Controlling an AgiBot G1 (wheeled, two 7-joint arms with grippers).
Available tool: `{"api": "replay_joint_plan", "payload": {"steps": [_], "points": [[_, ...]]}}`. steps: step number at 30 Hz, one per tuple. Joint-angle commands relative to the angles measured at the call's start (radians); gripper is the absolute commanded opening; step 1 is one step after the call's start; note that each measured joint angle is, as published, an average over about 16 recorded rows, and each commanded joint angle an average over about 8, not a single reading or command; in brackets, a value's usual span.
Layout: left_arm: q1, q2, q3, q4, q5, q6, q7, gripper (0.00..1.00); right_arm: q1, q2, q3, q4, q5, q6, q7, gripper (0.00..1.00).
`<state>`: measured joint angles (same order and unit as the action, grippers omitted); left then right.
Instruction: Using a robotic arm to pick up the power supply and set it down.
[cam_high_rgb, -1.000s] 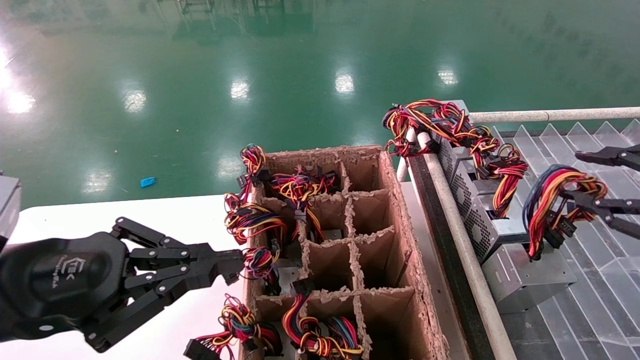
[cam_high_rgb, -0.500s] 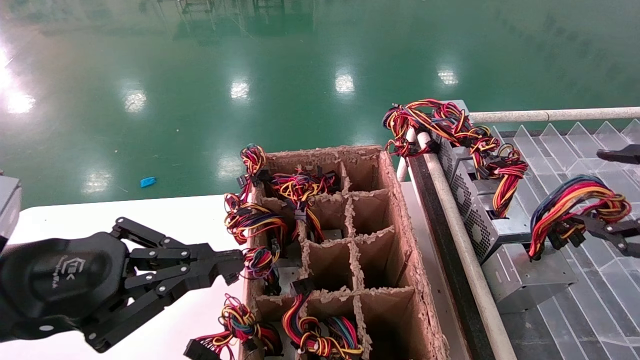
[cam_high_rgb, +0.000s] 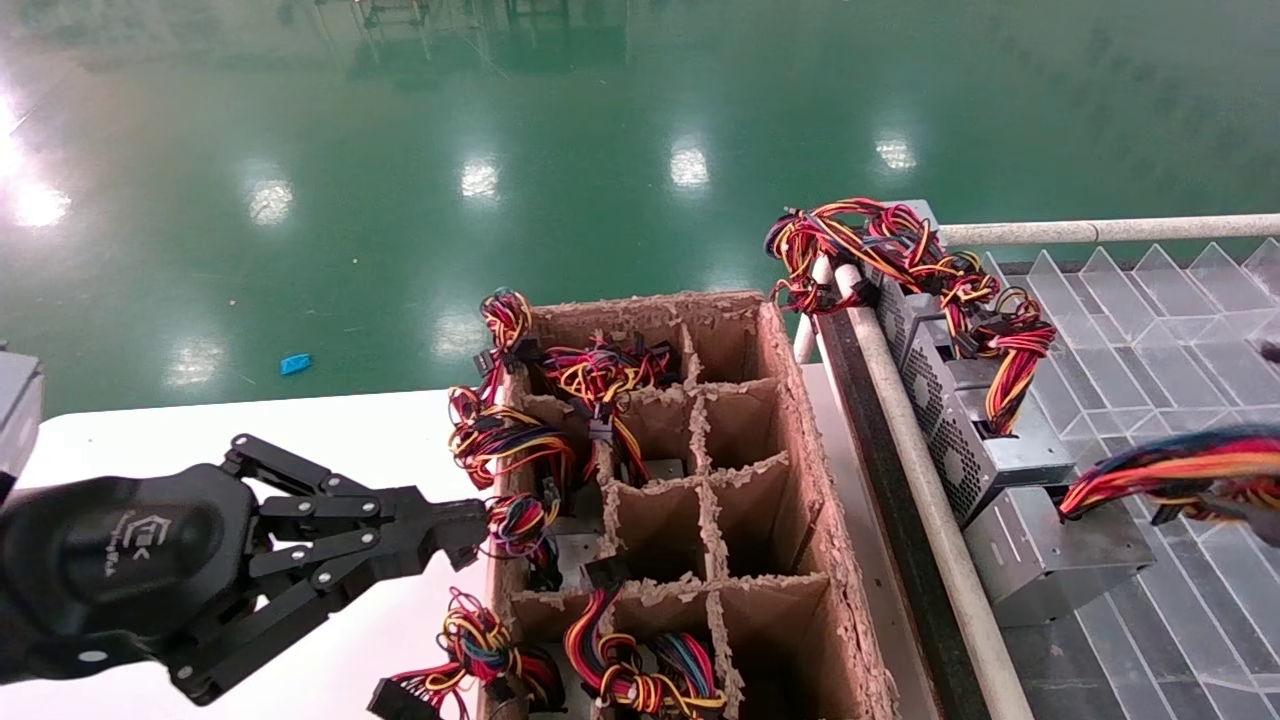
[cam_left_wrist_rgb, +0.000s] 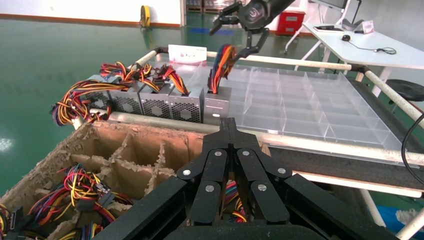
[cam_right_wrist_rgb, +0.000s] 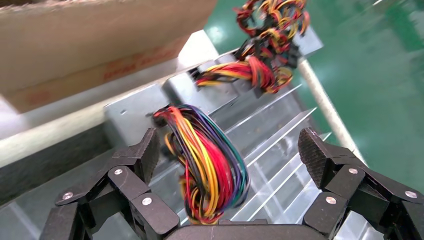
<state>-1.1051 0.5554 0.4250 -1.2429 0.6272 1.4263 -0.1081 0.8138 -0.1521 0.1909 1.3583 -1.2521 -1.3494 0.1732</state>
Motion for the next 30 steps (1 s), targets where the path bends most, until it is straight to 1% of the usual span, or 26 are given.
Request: {"api": "replay_joint_plan", "payload": {"steps": [1,6,11,14,17,20,29,30], "points": [[0.0,0.0,0.0,0.0,0.0,0.0,0.0,0.0,-0.002,0.02,-0.003,0.001,0.0,-0.021,0.007,1.0],[0.0,0.0,0.0,0.0,0.0,0.0,0.0,0.0,0.013,0.024,0.007,-0.002,0.048,-0.035,0.042,1.0],[0.0,0.0,0.0,0.0,0.0,0.0,0.0,0.0,0.031,-0.012,0.036,-0.006,0.097,-0.007,0.057,1.0],[0.0,0.0,0.0,0.0,0.0,0.0,0.0,0.0,0.037,-0.039,0.053,-0.007,0.113,0.016,0.047,1.0],[0.0,0.0,0.0,0.0,0.0,0.0,0.0,0.0,0.041,-0.057,0.057,-0.008,0.128,0.022,0.039,1.0],[0.0,0.0,0.0,0.0,0.0,0.0,0.0,0.0,0.048,-0.072,0.045,-0.01,0.145,0.017,0.033,1.0],[0.0,0.0,0.0,0.0,0.0,0.0,0.0,0.0,0.08,-0.127,-0.034,-0.02,0.202,-0.011,0.032,1.0],[0.0,0.0,0.0,0.0,0.0,0.0,0.0,0.11,0.083,-0.134,-0.043,-0.021,0.209,-0.014,0.032,1.0]]}}
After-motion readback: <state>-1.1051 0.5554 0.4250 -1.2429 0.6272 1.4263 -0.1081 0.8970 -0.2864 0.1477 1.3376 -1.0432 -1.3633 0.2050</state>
